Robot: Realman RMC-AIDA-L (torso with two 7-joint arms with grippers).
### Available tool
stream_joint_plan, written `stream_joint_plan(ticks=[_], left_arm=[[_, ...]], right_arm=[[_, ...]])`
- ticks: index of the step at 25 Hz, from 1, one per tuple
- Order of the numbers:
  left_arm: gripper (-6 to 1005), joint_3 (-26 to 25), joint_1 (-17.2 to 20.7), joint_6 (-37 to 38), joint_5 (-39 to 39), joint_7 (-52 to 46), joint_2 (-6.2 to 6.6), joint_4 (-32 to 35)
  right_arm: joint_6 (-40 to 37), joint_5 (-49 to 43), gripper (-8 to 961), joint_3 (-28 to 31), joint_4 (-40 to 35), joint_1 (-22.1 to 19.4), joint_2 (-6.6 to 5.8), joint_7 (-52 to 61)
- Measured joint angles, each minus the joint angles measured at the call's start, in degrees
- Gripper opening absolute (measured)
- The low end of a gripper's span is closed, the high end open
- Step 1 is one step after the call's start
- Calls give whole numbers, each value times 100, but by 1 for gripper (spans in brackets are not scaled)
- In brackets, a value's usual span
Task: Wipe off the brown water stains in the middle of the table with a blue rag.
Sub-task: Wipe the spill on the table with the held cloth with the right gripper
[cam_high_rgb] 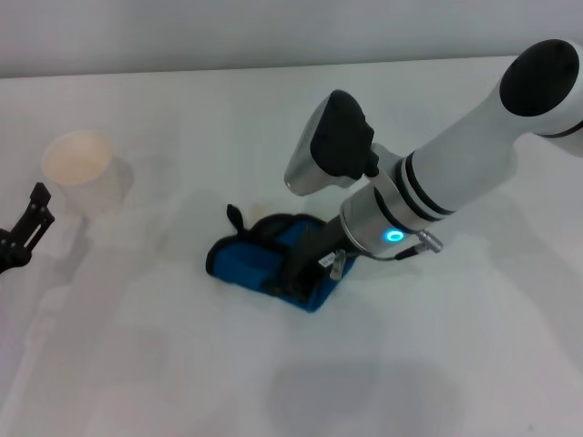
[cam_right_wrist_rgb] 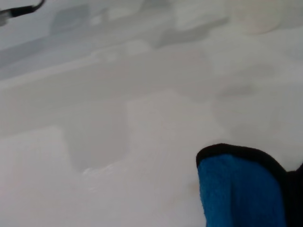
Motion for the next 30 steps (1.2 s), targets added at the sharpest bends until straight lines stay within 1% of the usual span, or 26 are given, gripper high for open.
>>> stream_joint_plan(ticks=[6, 11, 20, 25, 26, 27, 28, 30], left_arm=[[888, 0, 27, 0, -11, 0, 0, 0], [888, 0, 63, 0, -34, 0, -12, 3], [887, 0, 163, -1, -32, 0, -17, 16], [887, 6, 185, 0, -18, -2, -23, 28], [887, 13, 185, 0, -16, -3, -24, 29], [887, 18, 185, 0, -14, -3, -26, 30], [887, 23, 185, 1, -9, -4, -29, 36], [887, 25, 184, 2, -2, -5, -33, 53]], right_arm=[[-722, 18, 39, -10, 59, -20, 0, 53], [-1286, 91, 39, -11, 256, -22, -3, 251], [-2027, 125, 40, 49, 371, -156, -1, 707], [-1881, 242, 40, 56, 370, -184, -13, 639], [-1771, 253, 40, 55, 369, -185, -16, 600], [-1478, 343, 40, 41, 366, -186, -20, 500], [-1478, 343, 40, 41, 366, -186, -20, 500], [-1026, 596, 40, -22, 366, -187, -21, 327]])
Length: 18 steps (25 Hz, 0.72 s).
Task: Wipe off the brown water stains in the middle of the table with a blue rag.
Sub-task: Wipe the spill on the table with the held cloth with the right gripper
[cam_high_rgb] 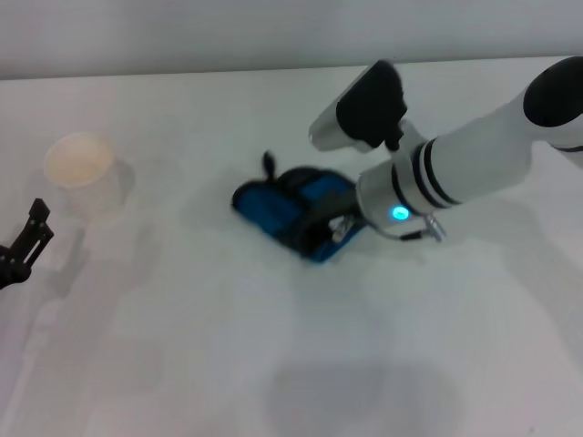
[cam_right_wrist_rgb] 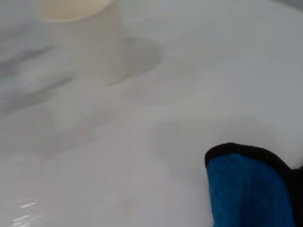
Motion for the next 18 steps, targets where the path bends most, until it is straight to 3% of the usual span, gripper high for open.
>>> stream_joint_plan(ticks=[6, 18], left_arm=[[887, -2, 43, 5, -4, -9, -2, 21], [887, -20, 3, 6, 6, -13, 2, -9]], right_arm=[[1104, 353, 39, -208, 0, -7, 11, -255], [2535, 321, 33, -326, 15, 16, 38, -362]])
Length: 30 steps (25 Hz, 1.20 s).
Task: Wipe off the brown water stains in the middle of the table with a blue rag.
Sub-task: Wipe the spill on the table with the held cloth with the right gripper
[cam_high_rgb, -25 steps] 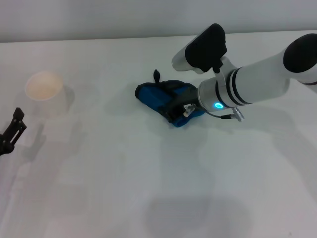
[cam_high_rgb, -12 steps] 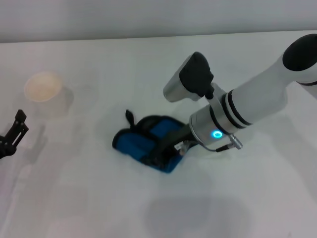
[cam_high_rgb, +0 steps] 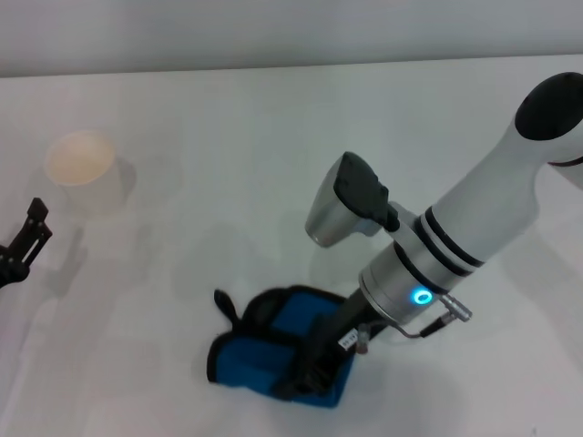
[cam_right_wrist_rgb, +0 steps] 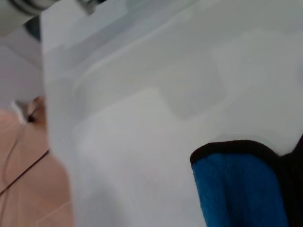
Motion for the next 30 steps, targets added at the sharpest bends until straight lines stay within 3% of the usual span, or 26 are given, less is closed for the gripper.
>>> stream_joint_plan(ticks=[10, 30], left_arm=[[887, -3, -22, -28, -3, 0, 19, -25], [886, -3, -114, -49, -31, 0, 13, -181]], right_arm=[[481, -36, 33, -183, 96, 78, -10, -11], [-1593, 750, 36, -225, -110, -26, -18, -429]])
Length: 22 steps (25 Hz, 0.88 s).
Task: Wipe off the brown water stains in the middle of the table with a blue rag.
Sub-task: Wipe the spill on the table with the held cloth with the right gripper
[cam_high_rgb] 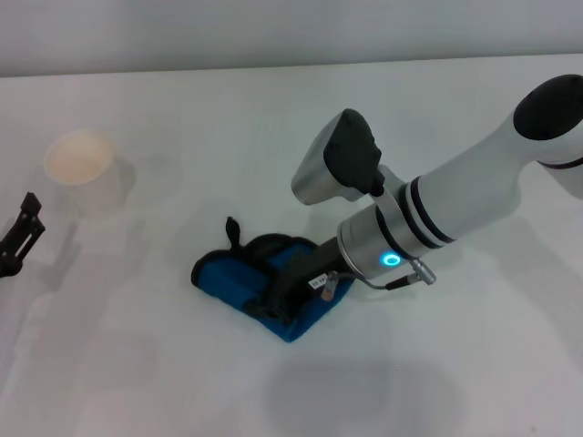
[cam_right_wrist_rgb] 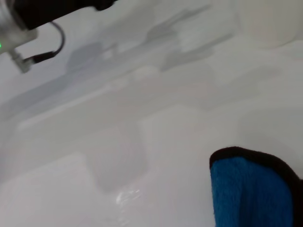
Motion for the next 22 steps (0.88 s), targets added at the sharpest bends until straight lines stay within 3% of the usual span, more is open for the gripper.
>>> stream_joint_plan(ticks=[9, 22], left_arm=[[886, -12, -50, -4, -28, 0, 10, -1], [886, -20, -71, -4, -161, 0, 12, -79]], right_arm=[[-350, 24, 37, 195, 114, 57, -53, -2], [-305, -1658, 39, 2013, 351, 32, -143, 2]])
